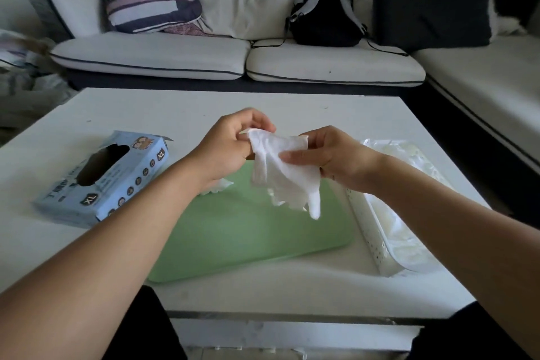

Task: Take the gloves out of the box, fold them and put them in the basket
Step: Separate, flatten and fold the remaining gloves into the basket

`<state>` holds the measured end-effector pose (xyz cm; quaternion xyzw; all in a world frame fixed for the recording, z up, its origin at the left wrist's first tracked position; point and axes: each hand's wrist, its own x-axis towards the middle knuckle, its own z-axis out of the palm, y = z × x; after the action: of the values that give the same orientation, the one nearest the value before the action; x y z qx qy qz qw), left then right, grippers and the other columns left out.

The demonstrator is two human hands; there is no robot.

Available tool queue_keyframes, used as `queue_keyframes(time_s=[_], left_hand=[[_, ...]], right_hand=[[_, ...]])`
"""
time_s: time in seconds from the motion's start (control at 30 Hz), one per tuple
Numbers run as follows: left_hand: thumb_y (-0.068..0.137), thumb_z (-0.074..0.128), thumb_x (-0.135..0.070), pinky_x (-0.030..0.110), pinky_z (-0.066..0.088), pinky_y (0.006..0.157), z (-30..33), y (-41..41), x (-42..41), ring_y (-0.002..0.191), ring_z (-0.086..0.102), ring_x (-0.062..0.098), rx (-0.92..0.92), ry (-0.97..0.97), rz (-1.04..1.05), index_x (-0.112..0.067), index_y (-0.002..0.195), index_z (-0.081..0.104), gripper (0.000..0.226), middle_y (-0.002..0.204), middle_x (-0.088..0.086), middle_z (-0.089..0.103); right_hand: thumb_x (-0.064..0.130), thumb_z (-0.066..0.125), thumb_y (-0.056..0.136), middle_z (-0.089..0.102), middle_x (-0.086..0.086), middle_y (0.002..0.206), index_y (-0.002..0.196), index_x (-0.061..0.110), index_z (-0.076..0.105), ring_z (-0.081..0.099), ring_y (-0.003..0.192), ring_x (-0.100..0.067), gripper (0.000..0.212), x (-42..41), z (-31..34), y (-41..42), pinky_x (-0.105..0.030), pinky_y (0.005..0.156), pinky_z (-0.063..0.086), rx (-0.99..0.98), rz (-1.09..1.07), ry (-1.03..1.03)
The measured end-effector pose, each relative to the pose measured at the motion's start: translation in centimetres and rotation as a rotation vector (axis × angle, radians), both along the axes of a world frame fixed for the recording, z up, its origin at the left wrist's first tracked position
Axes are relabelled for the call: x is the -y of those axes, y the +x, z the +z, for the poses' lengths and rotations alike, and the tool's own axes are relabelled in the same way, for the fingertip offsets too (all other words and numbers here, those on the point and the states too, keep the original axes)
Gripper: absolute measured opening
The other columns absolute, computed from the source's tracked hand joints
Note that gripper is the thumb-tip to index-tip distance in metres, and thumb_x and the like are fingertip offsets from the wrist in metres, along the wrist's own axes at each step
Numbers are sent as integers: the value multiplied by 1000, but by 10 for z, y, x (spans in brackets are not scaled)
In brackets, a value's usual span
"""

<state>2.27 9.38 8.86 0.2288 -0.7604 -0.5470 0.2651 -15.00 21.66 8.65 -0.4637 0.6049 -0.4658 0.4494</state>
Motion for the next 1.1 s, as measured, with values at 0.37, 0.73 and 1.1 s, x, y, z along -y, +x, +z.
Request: queue_keyframes(time_s=[0.37, 0.73, 1.1], left_hand=[[58, 86, -49, 35, 58, 93, -5, 1, -7, 110, 68, 13, 71, 93, -119, -25, 120, 65, 70, 120, -4, 67], [103, 49, 1, 42, 62, 82, -5, 0, -16, 101, 73, 32, 45, 543, -129, -10, 122, 67, 28, 113, 16, 75], [101, 62, -18, 29, 46, 69, -17, -14, 16, 72, 58, 17, 170, 112, 130, -7, 89, 72, 20, 81, 4, 67]], right_hand=[[7, 56, 98, 71, -19, 111, 120, -5, 63, 70, 98, -35, 26, 4, 5, 8, -37, 83, 61, 214, -76, 5], [39, 80, 79, 74, -8, 108, 119, 10, 68, 71, 98, -24, 51, -4, 6, -14, -38, 93, 56, 45, -59, 106], [12, 75, 87, 69, 2, 75, 82, 11, 68, 66, 72, -15, 9, 30, -6, -13, -36, 77, 56, 1, -246, -27]])
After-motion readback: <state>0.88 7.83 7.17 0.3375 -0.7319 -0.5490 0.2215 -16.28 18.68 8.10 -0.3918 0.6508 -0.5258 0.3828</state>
